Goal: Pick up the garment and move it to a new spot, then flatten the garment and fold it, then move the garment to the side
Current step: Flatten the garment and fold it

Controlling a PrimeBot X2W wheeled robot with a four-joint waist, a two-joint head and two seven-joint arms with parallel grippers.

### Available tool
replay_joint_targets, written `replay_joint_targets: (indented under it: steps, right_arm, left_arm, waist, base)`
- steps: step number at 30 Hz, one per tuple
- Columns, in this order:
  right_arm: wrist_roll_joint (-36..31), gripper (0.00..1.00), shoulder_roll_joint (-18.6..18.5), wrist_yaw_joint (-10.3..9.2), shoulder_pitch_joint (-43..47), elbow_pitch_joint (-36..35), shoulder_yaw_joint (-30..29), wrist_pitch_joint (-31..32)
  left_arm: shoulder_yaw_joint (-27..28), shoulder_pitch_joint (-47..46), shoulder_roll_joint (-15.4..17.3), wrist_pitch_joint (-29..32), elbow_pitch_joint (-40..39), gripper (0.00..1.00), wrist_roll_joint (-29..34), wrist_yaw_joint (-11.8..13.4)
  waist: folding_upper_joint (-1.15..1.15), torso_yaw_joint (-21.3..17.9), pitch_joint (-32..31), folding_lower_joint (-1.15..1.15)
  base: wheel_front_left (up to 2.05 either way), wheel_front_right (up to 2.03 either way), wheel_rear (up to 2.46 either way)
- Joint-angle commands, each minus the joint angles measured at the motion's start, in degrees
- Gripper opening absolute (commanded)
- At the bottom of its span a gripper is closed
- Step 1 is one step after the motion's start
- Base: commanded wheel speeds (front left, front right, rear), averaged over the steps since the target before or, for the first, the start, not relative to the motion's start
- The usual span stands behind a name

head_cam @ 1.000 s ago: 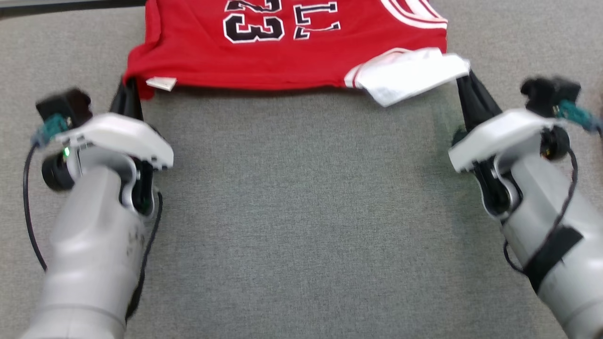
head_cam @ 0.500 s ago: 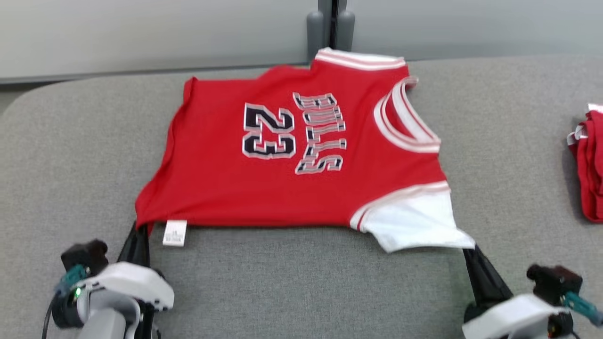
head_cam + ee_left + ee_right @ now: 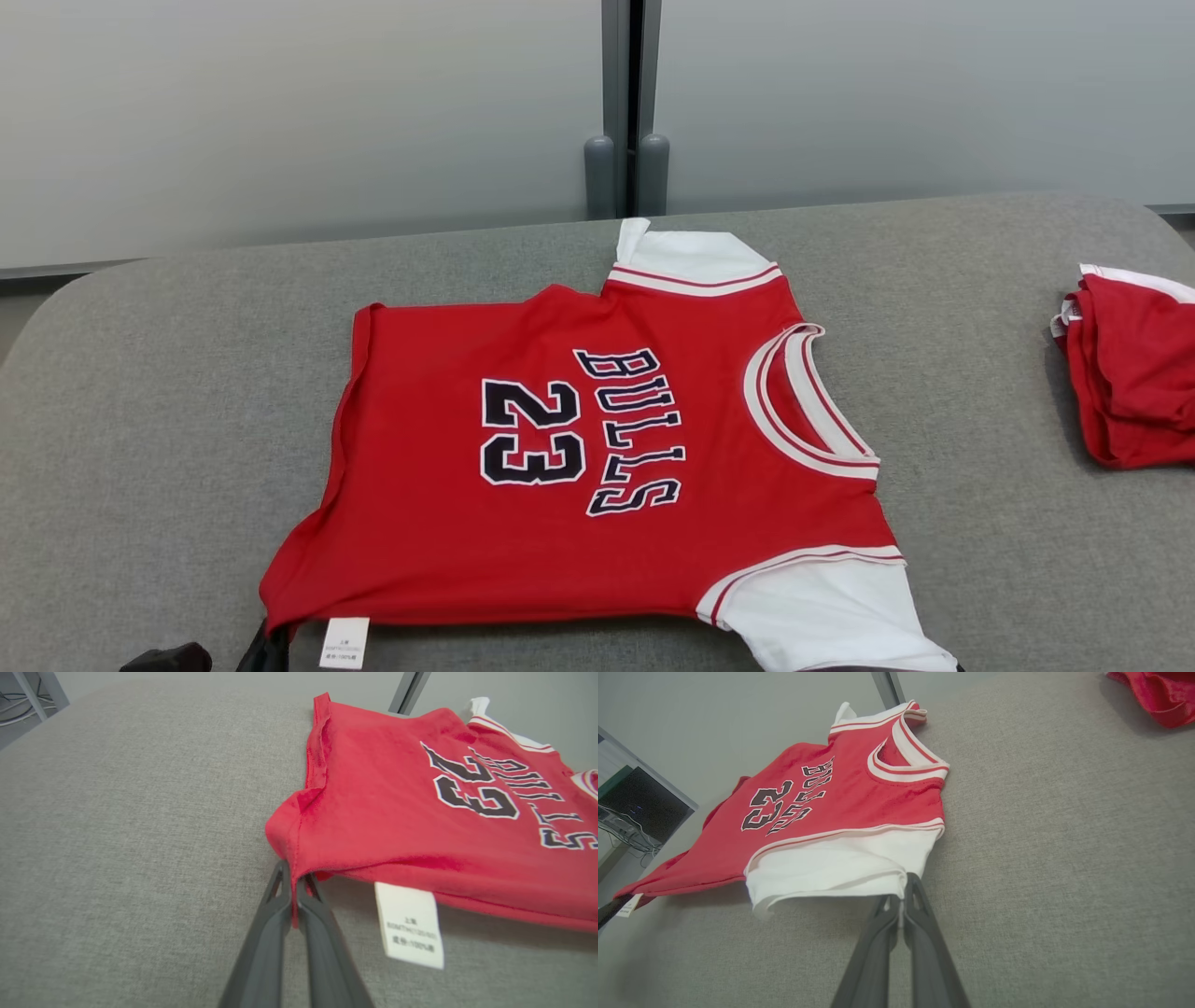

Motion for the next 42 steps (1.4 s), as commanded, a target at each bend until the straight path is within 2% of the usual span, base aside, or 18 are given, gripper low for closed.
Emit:
replay_joint_targets:
  steps: [1,3,6,12,15,22,31,36,37,38,39,40,42]
  right_arm:
    - [-0.7,0.00,0.4,-0.02,1.4,-1.9,-0.9,1.4]
    - [-2.2,0.00,1.8,-0.02,4.3,-6.4,-2.4,5.2]
    - [-2.9,0.00,2.7,-0.01,5.4,-9.2,-3.9,7.4]
    - [-3.6,0.00,3.9,-0.01,3.7,-9.4,-5.4,8.9]
    - [-3.6,0.00,3.7,-0.01,0.9,-8.1,-4.9,8.8]
    - [-2.6,0.00,0.7,0.00,-8.6,-3.8,-4.4,7.9]
    - [-0.5,0.00,-4.1,0.00,-27.2,8.4,-0.7,4.0]
    - [0.4,0.00,-5.9,0.00,-33.6,15.1,2.3,1.7]
    - [0.7,0.23,-6.0,0.00,-34.3,16.3,2.8,1.1]
    - [0.9,0.47,-6.1,0.00,-34.8,17.2,3.4,0.3]
    - [1.1,1.00,-6.1,0.00,-35.3,17.9,3.9,-0.9]
    - [1.4,1.00,-6.1,0.00,-35.7,18.5,4.1,-2.2]
    - [1.2,1.00,-6.3,0.00,-36.0,19.2,4.8,-5.6]
  left_arm:
    - [0.3,1.4,0.5,1.1,-2.8,0.00,-0.2,0.8]
    - [0.3,6.2,1.3,5.3,-10.1,0.00,-0.1,2.7]
    - [0.3,8.9,1.6,8.4,-15.8,0.00,-0.1,4.2]
    - [-0.4,9.3,1.9,12.2,-20.6,0.00,-0.3,5.5]
    - [-1.1,6.9,2.1,14.3,-20.7,0.00,-0.6,5.1]
    - [-2.7,0.2,3.8,19.5,-19.0,0.00,-2.2,2.6]
    - [-2.0,-10.9,4.0,20.7,-14.4,0.00,-4.8,0.5]
    - [-3.7,-14.7,3.2,21.5,-11.1,0.00,-5.5,-0.8]
    - [-4.2,-15.0,2.9,21.6,-10.5,0.00,-5.9,-1.3]
    - [-4.2,-15.4,2.3,21.1,-10.1,0.15,-6.4,-1.7]
    - [-4.3,-15.4,2.1,20.7,-9.8,0.44,-6.3,-1.8]
    - [-4.3,-15.1,2.1,20.2,-9.4,1.00,-6.2,-1.9]
    - [-3.7,-14.6,1.3,17.4,-9.7,1.00,-6.0,-1.3]
  waist:
    - [0.00,-0.4,-0.7,0.00]
    - [0.00,-0.5,-1.0,0.00]
    - [0.00,-0.3,-1.1,0.00]
    - [0.00,0.5,0.2,0.00]
    - [0.00,0.6,1.6,0.00]
    - [0.00,1.5,5.9,0.00]
    - [0.00,2.7,12.4,0.00]
    - [0.00,3.4,14.7,0.00]
    - [0.00,3.5,14.9,0.00]
    - [0.00,3.5,15.1,0.00]
    - [0.00,3.5,15.2,0.00]
    - [0.00,3.4,15.3,0.00]
    - [0.00,3.4,15.3,0.00]
  base:
    - [0.00,0.00,0.00]
    - [0.00,0.00,0.00]
    - [0.00,0.00,0.00]
    - [0.00,0.00,0.00]
    - [0.00,0.00,0.00]
    - [0.00,0.00,0.00]
    - [0.00,0.00,0.00]
    - [0.00,0.00,0.00]
    - [0.00,0.00,0.00]
    - [0.00,0.00,0.00]
    - [0.00,0.00,0.00]
    - [0.00,0.00,0.00]
    - [0.00,0.00,0.00]
